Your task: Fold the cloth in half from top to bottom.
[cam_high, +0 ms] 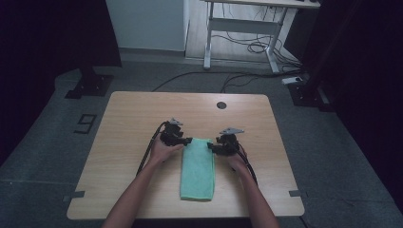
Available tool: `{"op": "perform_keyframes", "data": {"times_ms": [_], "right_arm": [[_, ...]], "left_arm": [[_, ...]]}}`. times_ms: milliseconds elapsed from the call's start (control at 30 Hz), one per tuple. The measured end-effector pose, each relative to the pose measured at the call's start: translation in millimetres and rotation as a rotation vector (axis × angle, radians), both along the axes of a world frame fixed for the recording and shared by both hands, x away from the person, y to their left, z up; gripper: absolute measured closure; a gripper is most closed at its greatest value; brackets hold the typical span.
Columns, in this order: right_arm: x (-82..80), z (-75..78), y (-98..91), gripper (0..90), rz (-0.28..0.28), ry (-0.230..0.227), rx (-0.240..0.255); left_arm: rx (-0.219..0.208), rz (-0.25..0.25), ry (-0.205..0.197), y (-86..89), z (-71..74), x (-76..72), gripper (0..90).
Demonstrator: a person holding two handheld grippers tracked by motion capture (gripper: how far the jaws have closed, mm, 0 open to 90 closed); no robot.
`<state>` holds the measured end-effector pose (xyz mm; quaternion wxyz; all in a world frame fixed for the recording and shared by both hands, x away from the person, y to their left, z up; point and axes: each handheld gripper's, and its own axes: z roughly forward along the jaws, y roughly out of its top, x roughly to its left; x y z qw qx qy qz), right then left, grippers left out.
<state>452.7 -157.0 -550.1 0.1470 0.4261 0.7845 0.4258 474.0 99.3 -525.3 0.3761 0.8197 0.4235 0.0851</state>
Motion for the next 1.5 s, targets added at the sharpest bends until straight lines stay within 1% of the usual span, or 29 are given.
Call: {"op": "perform_keyframes", "data": {"times_ms": [67, 100, 133, 300, 367, 467, 500, 533, 600, 700, 767, 833, 867, 933, 1033, 1167, 1267, 1333, 1367, 1433, 1467, 1500], "right_arm": [[0.7, -1.8, 0.5, 44.5, 0.001, 0.003, 0.000], [0.9, -1.6, 1.0, 44.5, -0.001, 0.003, 0.007], [0.9, -1.3, 1.4, 44.5, -0.001, 0.004, 0.003], [5.6, 0.1, 8.7, 45.6, 0.004, 0.014, -0.036], [7.8, -0.4, 12.6, 46.6, 0.005, 0.024, -0.053], [8.7, 0.3, 14.7, 50.8, -0.004, 0.018, -0.073], [8.7, 0.4, 14.9, 53.2, -0.005, 0.016, -0.079], [8.6, 0.5, 15.2, 57.7, -0.003, 0.013, -0.082], [8.5, 0.6, 15.7, 68.0, 0.007, 0.017, -0.074], [8.4, 0.9, 16.3, 76.6, 0.025, 0.037, -0.053], [9.4, -0.1, 14.6, 79.9, 0.027, 0.050, -0.026], [10.1, -0.8, 12.6, 82.0, 0.025, 0.063, -0.004], [10.1, -1.0, 12.3, 82.7, 0.026, 0.063, -0.001], [9.5, -0.6, 11.5, 83.8, 0.029, 0.056, 0.002], [8.3, 2.6, 10.5, 84.2, 0.033, 0.043, 0.002], [5.3, 10.5, 9.1, 84.2, 0.046, 0.013, -0.001], [3.0, 18.4, 7.5, 84.0, 0.049, -0.013, 0.000], [1.7, 23.7, 6.3, 83.9, 0.049, -0.024, 0.005], [1.3, 26.1, 5.9, 83.8, 0.048, -0.032, 0.009], [1.3, 30.6, 5.5, 83.8, 0.049, -0.048, 0.011], [1.5, 33.2, 5.8, 83.8, 0.046, -0.056, 0.010], [2.0, 35.9, 6.0, 83.8, 0.044, -0.065, 0.009]], "left_arm": [[-0.003, 0.002, 0.005, 0.1, -1.1, 0.2, 43.6], [0.005, 0.002, 0.009, 0.0, -3.7, 0.5, 44.1], [0.008, 0.004, 0.015, -0.4, -5.4, 0.4, 44.5], [0.006, 0.010, 0.019, 2.6, -8.7, 0.5, 47.3], [0.008, 0.008, 0.028, 5.9, -9.9, 1.9, 48.4], [0.008, 0.010, 0.037, 7.3, -11.6, 2.9, 50.5], [0.008, 0.007, 0.038, 7.3, -12.5, 3.0, 51.2], [0.005, 0.005, 0.037, 7.1, -12.7, 2.9, 52.2], [0.004, 0.005, 0.033, 5.7, -13.0, 2.5, 55.0], [0.009, -0.007, 0.026, 3.2, -13.7, 1.4, 62.5], [0.006, -0.023, 0.027, 1.4, -14.4, 0.4, 69.3], [0.000, -0.029, 0.028, 0.3, -15.1, -0.5, 75.8], [-0.002, -0.029, 0.033, 0.0, -15.1, -0.9, 78.6], [-0.003, -0.033, 0.027, 0.2, -14.0, -1.7, 82.4], [-0.009, -0.051, 0.004, 2.0, -9.1, -3.9, 85.6], [-0.018, -0.055, -0.018, 2.2, -2.1, -5.9, 86.2], [-0.022, -0.058, -0.042, 1.3, 6.3, -8.3, 86.4], [-0.026, -0.056, -0.047, 1.2, 8.6, -9.2, 86.3], [-0.026, -0.057, -0.064, 1.1, 15.2, -10.8, 86.3], [-0.026, -0.059, -0.085, 1.2, 23.0, -10.9, 86.3], [-0.026, -0.059, -0.085, 1.2, 23.0, -10.9, 86.4], [-0.030, -0.056, -0.096, 1.4, 29.7, -9.7, 86.4]]}}
